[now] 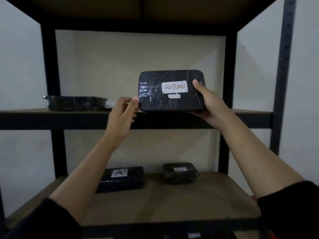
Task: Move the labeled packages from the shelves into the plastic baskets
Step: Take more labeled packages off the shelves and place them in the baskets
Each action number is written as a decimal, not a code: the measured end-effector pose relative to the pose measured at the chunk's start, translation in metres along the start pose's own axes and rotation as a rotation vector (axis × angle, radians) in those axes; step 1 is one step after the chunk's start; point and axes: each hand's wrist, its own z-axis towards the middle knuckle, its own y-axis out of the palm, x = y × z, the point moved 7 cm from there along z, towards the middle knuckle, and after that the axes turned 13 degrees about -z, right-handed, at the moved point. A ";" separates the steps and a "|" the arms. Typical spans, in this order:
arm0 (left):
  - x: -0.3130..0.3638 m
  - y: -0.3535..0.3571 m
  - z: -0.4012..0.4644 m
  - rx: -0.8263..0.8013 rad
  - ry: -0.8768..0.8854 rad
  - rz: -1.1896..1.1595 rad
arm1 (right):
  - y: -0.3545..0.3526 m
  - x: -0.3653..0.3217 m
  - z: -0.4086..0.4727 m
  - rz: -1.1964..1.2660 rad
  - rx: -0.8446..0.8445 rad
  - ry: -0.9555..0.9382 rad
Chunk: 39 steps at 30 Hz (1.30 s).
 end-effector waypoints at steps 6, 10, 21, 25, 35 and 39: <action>-0.077 0.023 -0.106 -0.226 -0.184 0.086 | -0.057 0.048 -0.090 0.008 0.096 0.117; -0.129 0.054 -0.169 -0.335 -0.344 0.120 | -0.095 0.097 -0.140 -0.022 0.170 0.258; -0.173 0.245 -0.270 -0.499 -0.717 -0.154 | -0.264 0.195 -0.225 0.003 0.386 0.478; -0.182 0.345 -0.301 -0.494 -0.833 -0.287 | -0.362 0.219 -0.239 -0.040 0.445 0.533; -0.209 0.594 -0.397 -0.349 -1.207 -0.618 | -0.602 0.266 -0.256 -0.074 0.509 0.686; -0.226 0.660 -0.418 -0.407 -1.251 -0.557 | -0.671 0.292 -0.254 -0.083 0.515 0.742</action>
